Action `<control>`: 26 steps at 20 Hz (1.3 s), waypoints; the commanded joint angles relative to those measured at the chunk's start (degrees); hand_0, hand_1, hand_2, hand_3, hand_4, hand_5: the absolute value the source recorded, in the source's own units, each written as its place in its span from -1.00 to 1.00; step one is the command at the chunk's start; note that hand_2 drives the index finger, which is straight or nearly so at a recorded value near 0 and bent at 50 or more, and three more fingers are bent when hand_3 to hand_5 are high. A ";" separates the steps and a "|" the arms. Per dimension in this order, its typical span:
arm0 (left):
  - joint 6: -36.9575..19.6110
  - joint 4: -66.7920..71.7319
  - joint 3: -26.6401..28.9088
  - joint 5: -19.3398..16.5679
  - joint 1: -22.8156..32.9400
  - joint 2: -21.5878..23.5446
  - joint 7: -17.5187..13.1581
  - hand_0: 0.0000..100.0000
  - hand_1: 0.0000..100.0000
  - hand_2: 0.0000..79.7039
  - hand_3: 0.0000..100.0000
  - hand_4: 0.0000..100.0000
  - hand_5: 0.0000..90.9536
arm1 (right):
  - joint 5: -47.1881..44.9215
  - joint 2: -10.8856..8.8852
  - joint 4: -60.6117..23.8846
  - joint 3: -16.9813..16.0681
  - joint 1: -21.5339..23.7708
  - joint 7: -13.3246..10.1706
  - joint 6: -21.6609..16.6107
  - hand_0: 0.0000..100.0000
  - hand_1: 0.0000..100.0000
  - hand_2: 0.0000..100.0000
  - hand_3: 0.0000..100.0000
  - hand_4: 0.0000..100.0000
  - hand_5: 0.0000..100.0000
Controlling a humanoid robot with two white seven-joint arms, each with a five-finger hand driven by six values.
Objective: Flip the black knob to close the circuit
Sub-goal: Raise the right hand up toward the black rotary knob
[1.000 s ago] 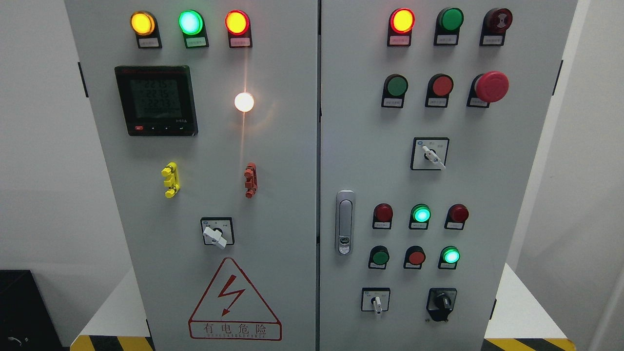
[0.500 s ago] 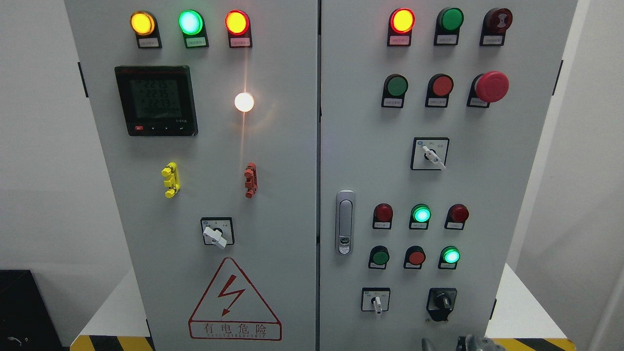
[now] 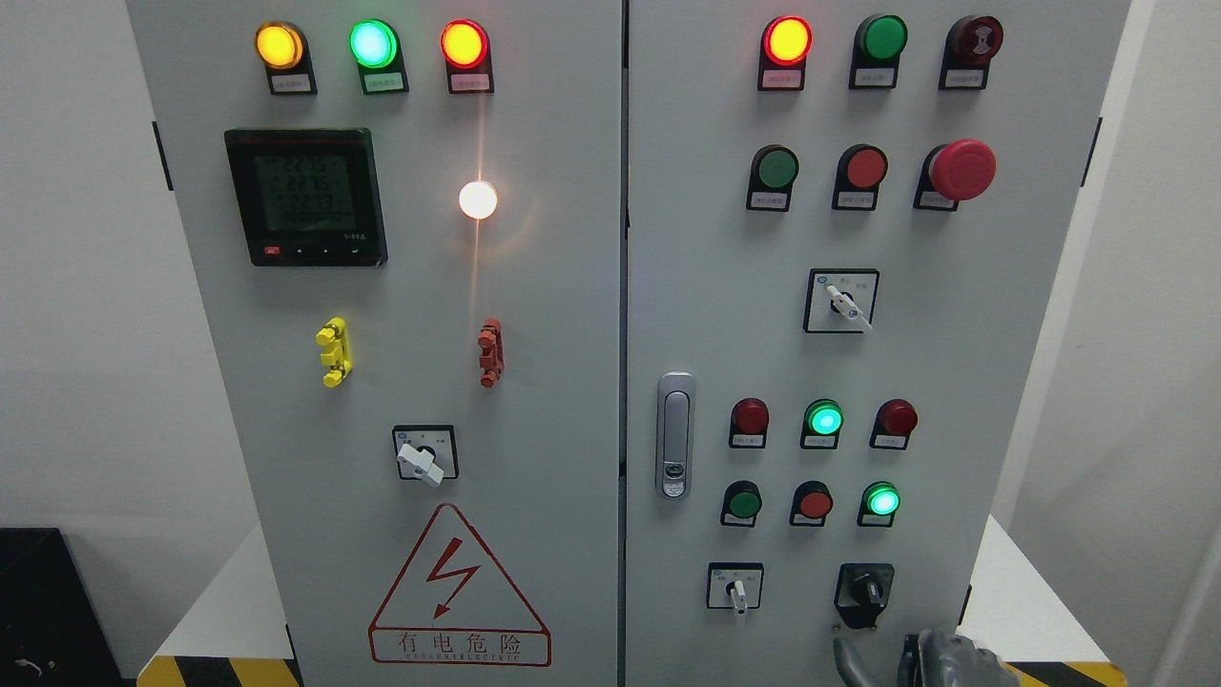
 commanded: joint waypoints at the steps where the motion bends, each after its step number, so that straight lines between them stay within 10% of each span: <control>1: -0.05 -0.04 0.03 0.00 0.00 0.00 0.12 -0.76 0.11 -1.00 -1.00 -1.00 -1.00 | 0.02 -1.49 -1.34 1.47 -0.30 0.67 0.37 -1.00 -1.00 0.81 1.00 1.00 1.00; 26: -0.05 -0.04 -0.06 0.00 0.00 0.00 0.12 -0.76 0.11 -1.00 -1.00 -1.00 -1.00 | 0.20 -1.49 -1.69 5.08 -1.88 2.78 2.48 -1.00 -1.00 0.81 1.00 1.00 1.00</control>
